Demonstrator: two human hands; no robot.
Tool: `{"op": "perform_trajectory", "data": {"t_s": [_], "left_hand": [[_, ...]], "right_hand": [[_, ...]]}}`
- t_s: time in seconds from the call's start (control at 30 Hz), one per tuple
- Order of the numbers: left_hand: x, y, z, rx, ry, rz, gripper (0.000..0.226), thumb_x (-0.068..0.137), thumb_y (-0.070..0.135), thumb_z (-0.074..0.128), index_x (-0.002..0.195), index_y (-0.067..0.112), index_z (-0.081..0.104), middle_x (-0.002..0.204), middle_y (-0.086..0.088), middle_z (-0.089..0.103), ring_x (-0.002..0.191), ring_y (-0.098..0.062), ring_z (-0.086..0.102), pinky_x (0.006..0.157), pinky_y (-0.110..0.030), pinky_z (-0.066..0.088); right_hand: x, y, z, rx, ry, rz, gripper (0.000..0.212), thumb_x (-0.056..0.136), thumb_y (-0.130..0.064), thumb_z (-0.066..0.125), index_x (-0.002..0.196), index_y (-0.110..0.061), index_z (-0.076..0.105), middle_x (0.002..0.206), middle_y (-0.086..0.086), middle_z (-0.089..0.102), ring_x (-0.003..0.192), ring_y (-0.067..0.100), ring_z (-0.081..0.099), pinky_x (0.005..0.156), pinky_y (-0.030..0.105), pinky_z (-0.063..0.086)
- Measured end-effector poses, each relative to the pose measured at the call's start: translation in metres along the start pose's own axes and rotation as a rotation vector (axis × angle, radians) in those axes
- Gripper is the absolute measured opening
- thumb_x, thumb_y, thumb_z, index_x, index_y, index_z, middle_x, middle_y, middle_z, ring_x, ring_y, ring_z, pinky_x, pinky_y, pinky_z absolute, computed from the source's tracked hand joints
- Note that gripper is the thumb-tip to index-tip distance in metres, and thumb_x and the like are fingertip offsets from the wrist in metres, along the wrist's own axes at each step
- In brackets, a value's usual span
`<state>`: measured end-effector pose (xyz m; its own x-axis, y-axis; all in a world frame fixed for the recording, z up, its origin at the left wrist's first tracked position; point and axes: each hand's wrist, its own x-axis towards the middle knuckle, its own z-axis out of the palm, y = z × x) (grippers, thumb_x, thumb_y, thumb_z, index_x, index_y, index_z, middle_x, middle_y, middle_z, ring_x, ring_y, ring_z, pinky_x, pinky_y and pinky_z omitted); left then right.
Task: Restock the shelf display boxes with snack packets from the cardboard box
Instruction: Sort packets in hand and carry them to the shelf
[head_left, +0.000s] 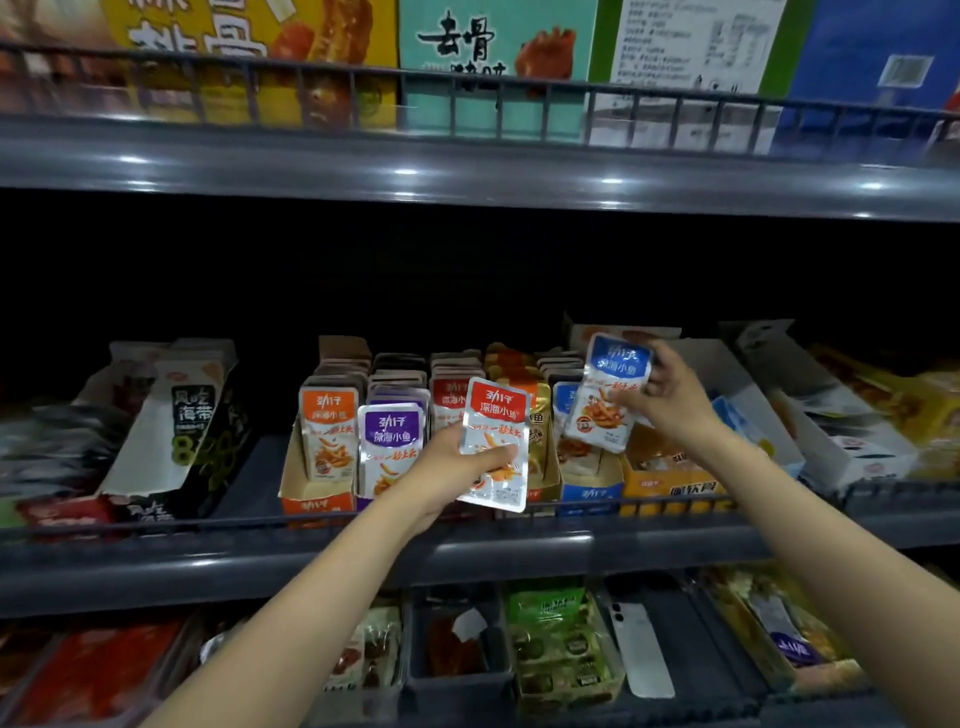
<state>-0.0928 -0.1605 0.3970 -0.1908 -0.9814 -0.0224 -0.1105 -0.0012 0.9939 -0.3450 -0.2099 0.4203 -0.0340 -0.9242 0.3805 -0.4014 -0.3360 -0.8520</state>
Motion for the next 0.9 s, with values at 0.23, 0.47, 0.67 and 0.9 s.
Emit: {"op": "perform_trajectory", "data": {"t_s": [0.23,0.47,0.67,0.9], "left_hand": [[0.013,-0.006,0.005,0.009,0.015,-0.022,0.017,0.085,0.021,0.069,0.093,0.03,0.057,0.096,0.011,0.066,0.09,-0.004,0.062,0.069,-0.017,0.045],[0.015,-0.008,0.006,0.019,0.002,-0.02,0.016,0.086,0.021,0.068,0.094,0.031,0.058,0.096,0.012,0.067,0.09,-0.002,0.062,0.067,-0.015,0.044],[0.012,-0.006,0.006,0.018,-0.01,-0.018,0.017,0.086,0.021,0.067,0.095,0.032,0.059,0.098,0.013,0.067,0.09,0.0,0.061,0.067,-0.014,0.043],[0.002,-0.005,0.001,0.032,-0.022,0.005,0.021,0.087,0.022,0.066,0.107,0.027,0.06,0.099,0.015,0.067,0.086,0.005,0.061,0.059,-0.008,0.045]], "right_hand": [[0.012,0.033,0.018,-0.093,-0.117,-0.099,0.052,0.081,-0.002,0.069,0.123,-0.023,0.047,0.105,-0.014,0.061,0.097,0.002,0.064,0.077,0.023,0.057],[0.014,0.049,0.018,-0.535,-0.119,-0.251,0.064,0.076,-0.017,0.077,0.132,-0.026,0.047,0.118,-0.004,0.041,0.113,0.011,0.041,0.087,0.026,0.045],[0.015,0.049,0.018,-0.618,-0.179,-0.208,0.073,0.077,-0.024,0.076,0.14,-0.025,0.039,0.137,0.0,0.042,0.128,0.018,0.039,0.101,0.035,0.041],[0.002,0.01,0.029,-0.47,-0.101,-0.27,0.065,0.086,-0.029,0.066,0.143,-0.023,0.035,0.142,-0.004,0.039,0.131,0.012,0.036,0.105,0.03,0.036]]}}
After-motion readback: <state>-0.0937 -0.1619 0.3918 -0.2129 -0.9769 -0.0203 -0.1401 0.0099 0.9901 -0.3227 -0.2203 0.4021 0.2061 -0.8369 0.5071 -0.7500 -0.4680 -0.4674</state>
